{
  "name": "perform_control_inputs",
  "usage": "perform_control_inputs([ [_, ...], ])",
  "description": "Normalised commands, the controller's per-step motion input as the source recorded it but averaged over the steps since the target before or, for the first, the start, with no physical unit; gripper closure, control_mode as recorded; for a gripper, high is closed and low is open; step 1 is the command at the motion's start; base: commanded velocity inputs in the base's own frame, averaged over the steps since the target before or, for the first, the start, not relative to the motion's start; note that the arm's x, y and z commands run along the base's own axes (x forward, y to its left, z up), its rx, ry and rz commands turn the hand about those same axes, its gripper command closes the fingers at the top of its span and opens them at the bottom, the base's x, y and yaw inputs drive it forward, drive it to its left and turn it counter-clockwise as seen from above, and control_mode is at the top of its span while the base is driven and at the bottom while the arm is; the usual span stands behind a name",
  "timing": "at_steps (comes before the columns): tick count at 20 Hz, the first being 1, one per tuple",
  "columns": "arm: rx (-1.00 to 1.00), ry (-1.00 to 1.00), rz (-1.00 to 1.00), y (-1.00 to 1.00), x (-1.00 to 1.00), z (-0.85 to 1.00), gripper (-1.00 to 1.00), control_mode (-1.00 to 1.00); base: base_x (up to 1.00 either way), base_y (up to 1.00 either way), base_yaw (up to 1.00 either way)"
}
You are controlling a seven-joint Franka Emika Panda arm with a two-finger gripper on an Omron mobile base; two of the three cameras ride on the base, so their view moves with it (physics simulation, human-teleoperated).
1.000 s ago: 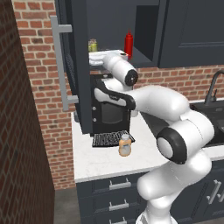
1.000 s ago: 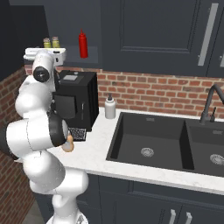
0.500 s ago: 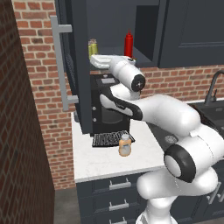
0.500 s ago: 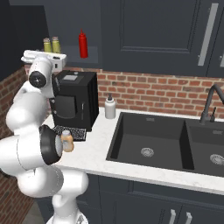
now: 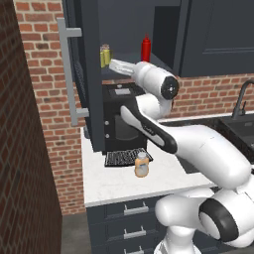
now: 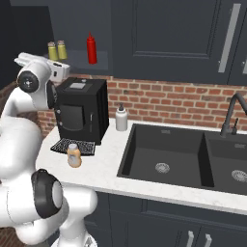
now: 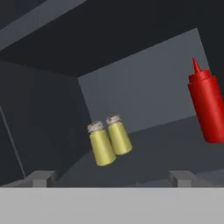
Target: Put the shaker and condiment bottle from the counter next to their counterparts in the cabinet.
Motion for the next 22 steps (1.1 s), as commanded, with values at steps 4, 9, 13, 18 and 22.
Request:
perform_control_inputs([
  [4,0.11,0.00,-0.07,-0.58,-0.95,0.00,-1.00,-1.00,0.00,0.00,0.00],
  [9,0.07,0.00,-0.08,-0.54,-0.99,-0.14,-1.00,-1.00,0.00,0.00,0.00],
  [13,0.04,0.04,-0.07,-0.38,-0.86,-0.09,-1.00,-1.00,0.00,0.00,0.00],
  [18,0.06,0.13,-0.05,-0.37,-0.78,-0.01,-1.00,-1.00,0.00,0.00,0.00],
  [22,0.04,0.20,-0.03,-0.23,-0.52,-0.03,-1.00,-1.00,0.00,0.00,0.00],
])
